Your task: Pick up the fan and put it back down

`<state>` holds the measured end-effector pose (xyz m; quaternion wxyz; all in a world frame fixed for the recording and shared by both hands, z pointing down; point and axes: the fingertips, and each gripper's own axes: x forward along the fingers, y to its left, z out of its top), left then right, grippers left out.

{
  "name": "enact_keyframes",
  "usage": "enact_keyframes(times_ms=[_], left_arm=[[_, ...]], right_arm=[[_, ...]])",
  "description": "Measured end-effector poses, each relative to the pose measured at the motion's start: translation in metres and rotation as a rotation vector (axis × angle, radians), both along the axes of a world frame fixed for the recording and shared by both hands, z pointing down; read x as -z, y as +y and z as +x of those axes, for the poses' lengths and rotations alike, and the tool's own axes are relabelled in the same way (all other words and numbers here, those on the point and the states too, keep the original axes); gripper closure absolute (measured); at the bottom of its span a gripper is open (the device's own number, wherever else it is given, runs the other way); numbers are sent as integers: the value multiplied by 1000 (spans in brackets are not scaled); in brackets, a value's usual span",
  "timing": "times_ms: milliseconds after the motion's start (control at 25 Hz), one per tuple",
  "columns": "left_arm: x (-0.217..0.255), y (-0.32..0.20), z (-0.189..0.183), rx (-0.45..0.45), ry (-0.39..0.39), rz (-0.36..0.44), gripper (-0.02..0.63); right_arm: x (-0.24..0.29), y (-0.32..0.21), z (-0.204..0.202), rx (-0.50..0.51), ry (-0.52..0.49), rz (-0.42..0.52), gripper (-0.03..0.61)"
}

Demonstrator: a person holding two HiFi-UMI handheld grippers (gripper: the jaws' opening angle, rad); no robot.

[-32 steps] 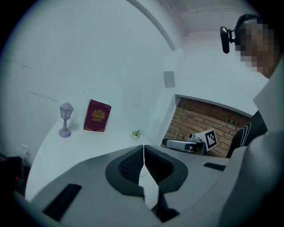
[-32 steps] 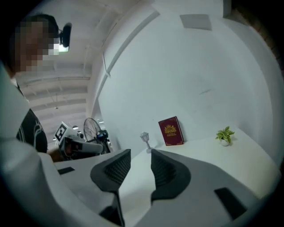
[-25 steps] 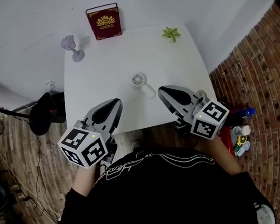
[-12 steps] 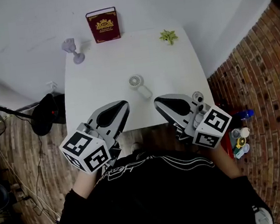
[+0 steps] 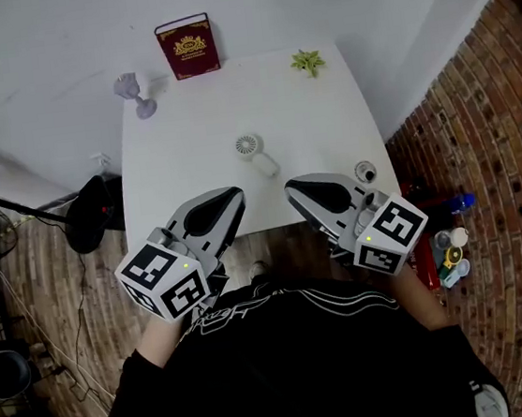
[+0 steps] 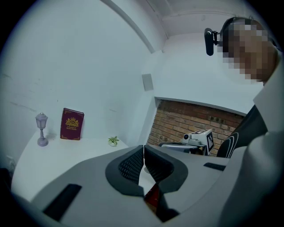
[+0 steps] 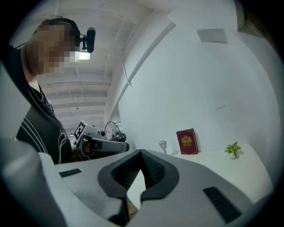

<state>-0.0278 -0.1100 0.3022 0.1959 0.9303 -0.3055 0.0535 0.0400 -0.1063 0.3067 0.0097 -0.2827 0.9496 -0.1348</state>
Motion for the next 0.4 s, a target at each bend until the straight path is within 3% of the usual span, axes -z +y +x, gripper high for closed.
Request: enact_keyframes(times_ms=[400], left_arm=[[0,14,2,22,-31,12,581]], right_arm=[[9,18,10,-18,7,31,578]])
